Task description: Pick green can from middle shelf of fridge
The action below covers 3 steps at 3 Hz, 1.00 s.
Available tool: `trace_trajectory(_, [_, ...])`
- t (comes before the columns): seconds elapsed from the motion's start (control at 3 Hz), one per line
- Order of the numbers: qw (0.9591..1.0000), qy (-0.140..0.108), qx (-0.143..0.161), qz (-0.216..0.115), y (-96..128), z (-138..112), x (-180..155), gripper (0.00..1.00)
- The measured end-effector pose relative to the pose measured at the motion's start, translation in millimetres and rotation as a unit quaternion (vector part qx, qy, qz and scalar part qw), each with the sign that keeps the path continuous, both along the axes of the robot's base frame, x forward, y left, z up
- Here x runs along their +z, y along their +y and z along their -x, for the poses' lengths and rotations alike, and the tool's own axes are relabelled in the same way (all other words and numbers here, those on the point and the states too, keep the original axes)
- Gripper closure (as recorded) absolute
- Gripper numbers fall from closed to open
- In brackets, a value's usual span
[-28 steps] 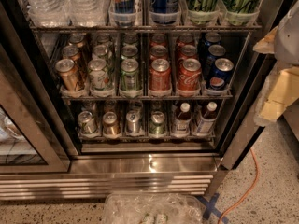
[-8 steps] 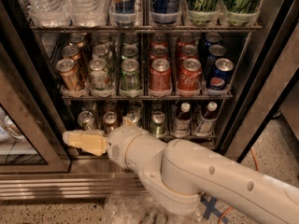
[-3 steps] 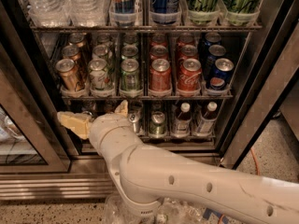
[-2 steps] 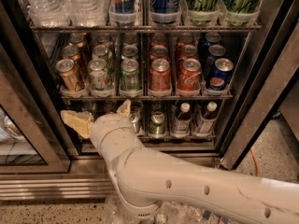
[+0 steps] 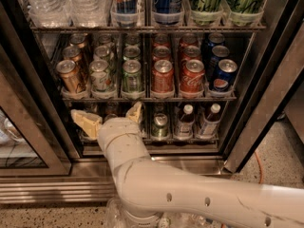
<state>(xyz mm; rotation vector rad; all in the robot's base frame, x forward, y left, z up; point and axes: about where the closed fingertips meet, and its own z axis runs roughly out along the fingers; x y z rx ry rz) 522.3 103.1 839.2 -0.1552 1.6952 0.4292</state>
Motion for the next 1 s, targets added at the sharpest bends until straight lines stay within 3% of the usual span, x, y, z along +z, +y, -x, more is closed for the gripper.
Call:
trace_trajectory(0.33, [1.0000,0.000,0.000,0.000,0.0,0.0,0.0,0.00])
trace_trajectory(1.0, [0.9993,0.011,-0.032,0.011,-11.5,-22.8,-20.1,0.38])
